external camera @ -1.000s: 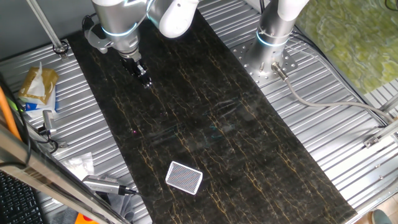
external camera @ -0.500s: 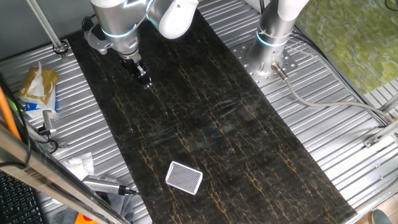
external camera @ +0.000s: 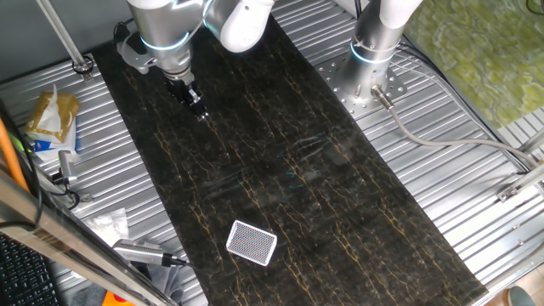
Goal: Push the soccer ball into the goal
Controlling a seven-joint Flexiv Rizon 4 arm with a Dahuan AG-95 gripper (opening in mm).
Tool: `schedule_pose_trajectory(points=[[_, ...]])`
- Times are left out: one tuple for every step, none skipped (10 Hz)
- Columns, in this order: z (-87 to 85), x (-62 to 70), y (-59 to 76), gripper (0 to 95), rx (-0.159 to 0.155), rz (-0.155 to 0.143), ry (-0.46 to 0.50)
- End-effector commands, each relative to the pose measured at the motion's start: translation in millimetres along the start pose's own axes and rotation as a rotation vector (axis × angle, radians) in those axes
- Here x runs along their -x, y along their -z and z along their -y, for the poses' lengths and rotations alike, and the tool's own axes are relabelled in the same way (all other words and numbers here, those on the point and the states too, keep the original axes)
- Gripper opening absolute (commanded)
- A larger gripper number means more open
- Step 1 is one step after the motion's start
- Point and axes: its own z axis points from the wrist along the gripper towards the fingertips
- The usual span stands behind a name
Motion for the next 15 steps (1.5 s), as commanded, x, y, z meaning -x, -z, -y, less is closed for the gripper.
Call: schedule_pose_trajectory(points=[[1.3,0.3,-1.0,76.0,0.021,0.004,-0.037],[1.9,0.0,-0.5,76.0,0.023,0.007,-0.047],[3.9,-1.3,0.8,76.0,0.037,0.015,-0.046],[7.6,-3.3,3.0,76.0,0.046,0.022,-0.043],[12.0,-5.8,6.2,76.0,0.044,0.023,-0.045],[15.4,-7.8,8.4,76.0,0.041,0.023,-0.046],[17.7,-9.3,9.9,76.0,0.039,0.025,-0.045],[17.7,-9.2,9.8,76.0,0.037,0.024,-0.042],[17.4,-9.1,9.2,76.0,0.037,0.024,-0.031],[17.4,-9.1,9.3,76.0,0.042,0.028,-0.018],[16.7,-8.6,8.9,76.0,0.041,0.027,-0.008],[14.8,-7.5,7.1,76.0,0.039,0.025,-0.006],[14.8,-7.5,7.1,76.0,0.039,0.025,0.007],[14.8,-7.5,7.1,76.0,0.04,0.025,0.013],[14.8,-7.5,7.1,76.0,0.042,0.027,0.025]])
